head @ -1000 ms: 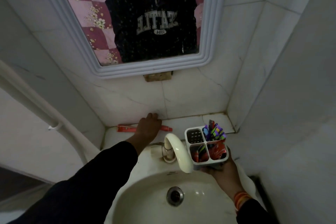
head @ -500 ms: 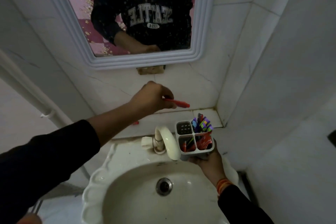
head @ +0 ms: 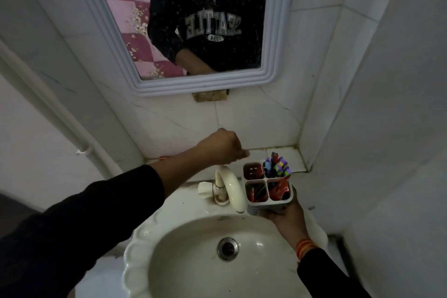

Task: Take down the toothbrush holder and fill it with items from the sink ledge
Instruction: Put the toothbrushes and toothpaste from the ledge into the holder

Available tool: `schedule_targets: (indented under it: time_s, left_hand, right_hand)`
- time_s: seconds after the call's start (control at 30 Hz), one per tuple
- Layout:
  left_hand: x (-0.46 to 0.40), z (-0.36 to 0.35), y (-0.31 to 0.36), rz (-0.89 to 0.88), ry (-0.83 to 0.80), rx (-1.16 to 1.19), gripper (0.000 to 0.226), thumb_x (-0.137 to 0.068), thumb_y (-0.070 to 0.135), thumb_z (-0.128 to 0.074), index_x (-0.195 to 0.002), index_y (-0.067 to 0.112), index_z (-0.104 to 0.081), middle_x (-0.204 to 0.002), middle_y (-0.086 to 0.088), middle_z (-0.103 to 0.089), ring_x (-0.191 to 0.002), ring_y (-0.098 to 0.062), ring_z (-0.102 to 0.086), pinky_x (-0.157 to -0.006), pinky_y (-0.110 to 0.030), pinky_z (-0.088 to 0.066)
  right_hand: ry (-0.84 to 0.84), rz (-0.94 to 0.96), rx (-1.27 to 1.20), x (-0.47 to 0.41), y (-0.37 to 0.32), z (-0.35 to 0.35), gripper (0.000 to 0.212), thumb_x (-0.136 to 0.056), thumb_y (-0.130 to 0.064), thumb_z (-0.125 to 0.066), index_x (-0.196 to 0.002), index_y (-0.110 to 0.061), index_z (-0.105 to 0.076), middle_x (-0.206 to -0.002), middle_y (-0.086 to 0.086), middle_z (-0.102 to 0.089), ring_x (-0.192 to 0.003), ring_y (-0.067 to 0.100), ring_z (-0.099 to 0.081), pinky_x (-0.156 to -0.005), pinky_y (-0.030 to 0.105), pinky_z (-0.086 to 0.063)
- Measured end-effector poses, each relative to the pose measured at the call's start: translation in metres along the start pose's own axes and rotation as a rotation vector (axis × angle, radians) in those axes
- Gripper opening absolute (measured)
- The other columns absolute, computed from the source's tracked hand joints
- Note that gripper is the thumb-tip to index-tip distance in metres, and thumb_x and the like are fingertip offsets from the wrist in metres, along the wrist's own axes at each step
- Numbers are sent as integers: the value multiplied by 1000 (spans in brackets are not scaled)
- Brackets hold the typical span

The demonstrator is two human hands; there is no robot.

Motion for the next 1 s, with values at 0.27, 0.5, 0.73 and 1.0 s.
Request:
schedule_targets:
  time_s: [0.27,0.5,0.73,1.0]
  left_hand:
    - [0,-35,-152,291,-65,-235,47,-95,21,-62,-141,17,-54,-142,-13,-50,-126,-32,-55,-103,-37,-48]
    - [4,-60,-177,233,-70,-506,34,-99,8,-46,-129,14,-60,-131,-12,-54,-122,-35,-51,-93,-49,-53]
    - [4,-43,-167,162,93,-374,43,-98,30,-45,-140,21,-40,-119,-13,-59,-102,-35,-61,-81,-43,-49]
    - [18,26,-71,6,32,-224,39,-78,48,-80,-107,22,-74,-98,3,-73,-82,-12,-64,-76,-33,-57]
  right_hand:
    - [-42,-9,-168,-5,11,-2,81,-67,21,-82,-120,-36,-60,-125,12,-67,-112,34,-66,-66,36,-65]
    - [-34,-69,-97,-9,24,-1,101,-29,-30,-103,-121,-33,-60,-119,8,-69,-110,30,-67,-82,57,-62]
    - [-42,-60,68,-7,24,3,99,-42,-30,-99,-130,-20,-56,-118,4,-71,-113,29,-68,-86,43,-63]
    - [-36,-36,-70,2,1,-4,100,-32,-47,-101,-123,-44,-59,-125,3,-68,-118,33,-64,-84,61,-60]
Point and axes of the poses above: each hand's wrist, its own x-axis away from the middle knuckle, its own z-axis out of the back of the hand, y = z × x, the point moved 9 cm from there along -x, towards the middle knuckle
